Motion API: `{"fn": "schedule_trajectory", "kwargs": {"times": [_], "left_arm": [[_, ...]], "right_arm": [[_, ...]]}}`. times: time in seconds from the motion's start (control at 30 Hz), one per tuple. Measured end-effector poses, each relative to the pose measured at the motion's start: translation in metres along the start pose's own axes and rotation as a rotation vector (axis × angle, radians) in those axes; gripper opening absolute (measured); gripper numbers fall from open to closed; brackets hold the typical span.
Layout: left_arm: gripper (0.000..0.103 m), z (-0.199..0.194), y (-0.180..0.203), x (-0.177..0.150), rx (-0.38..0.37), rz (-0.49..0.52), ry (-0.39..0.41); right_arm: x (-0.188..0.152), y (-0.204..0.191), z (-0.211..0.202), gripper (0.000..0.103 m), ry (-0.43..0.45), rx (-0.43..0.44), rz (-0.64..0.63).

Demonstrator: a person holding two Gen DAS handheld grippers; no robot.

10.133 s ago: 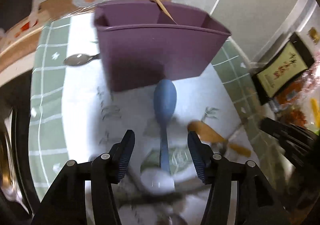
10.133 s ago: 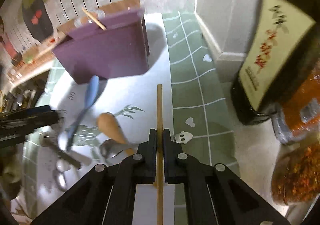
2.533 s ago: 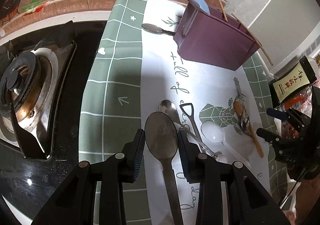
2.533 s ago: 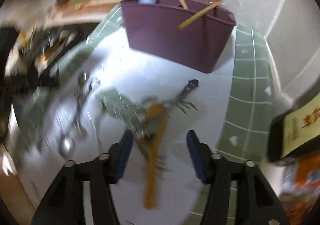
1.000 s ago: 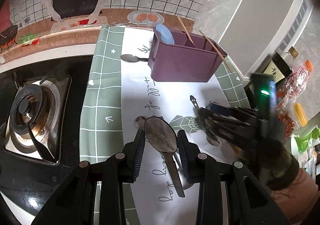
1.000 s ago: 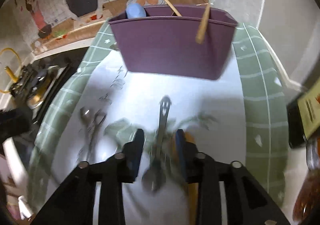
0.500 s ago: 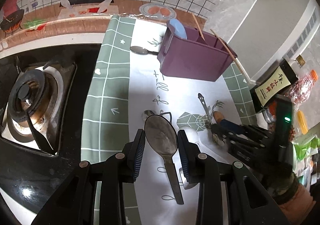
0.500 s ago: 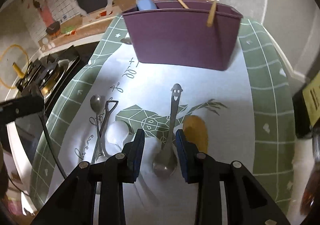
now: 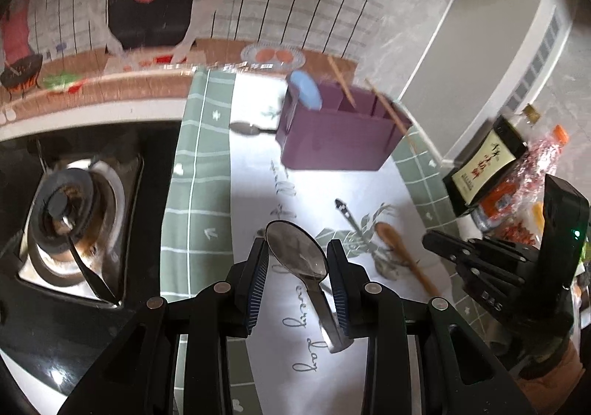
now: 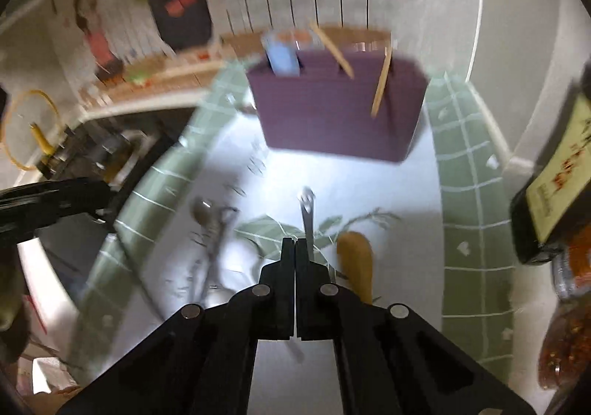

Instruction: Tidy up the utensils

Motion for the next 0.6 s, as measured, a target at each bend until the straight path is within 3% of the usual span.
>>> {"fn": "schedule_trajectory", "kwargs": {"times": [0.13, 0.23, 0.27, 0.37, 0.47, 0.6], "left_arm": [[0.029, -0.009, 0.003, 0.005, -0.001, 0.012, 0.019], [0.029, -0.009, 0.004, 0.005, -0.005, 0.011, 0.02], [0.029, -0.009, 0.004, 0.005, -0.005, 0.011, 0.019], [0.029, -0.006, 0.004, 0.003, -0.005, 0.011, 0.007], [0.029, -0.002, 0.002, -0.001, 0.0, 0.008, -0.014], [0.029, 0.006, -0.009, -0.009, 0.017, -0.024, -0.053]], "right_arm": [[-0.009, 0.007, -0.004, 0.004, -0.044, 0.01, -0.034], [-0.029, 0.018, 0.012, 0.027, -0.092, -0.025, -0.02], [-0.036, 0.021, 0.019, 0.03, -0.104, -0.031, 0.002], [-0.049, 0.024, 0.037, 0.03, -0.129, -0.009, 0.063], [-0.055, 0.024, 0.059, 0.031, -0.152, -0.04, 0.069], [-0.051, 0.015, 0.064, 0.025, -0.138, -0.108, -0.014]]}}
Point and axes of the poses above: each gripper's, at about its wrist camera, not at the fingertips, and z roughly the way its jaws point, y to its right, x to its top, the point moved 6 cm from there along z, roughly the way its jaws point, and after that the axes turned 9 degrees about z, right-handed, at the moved point
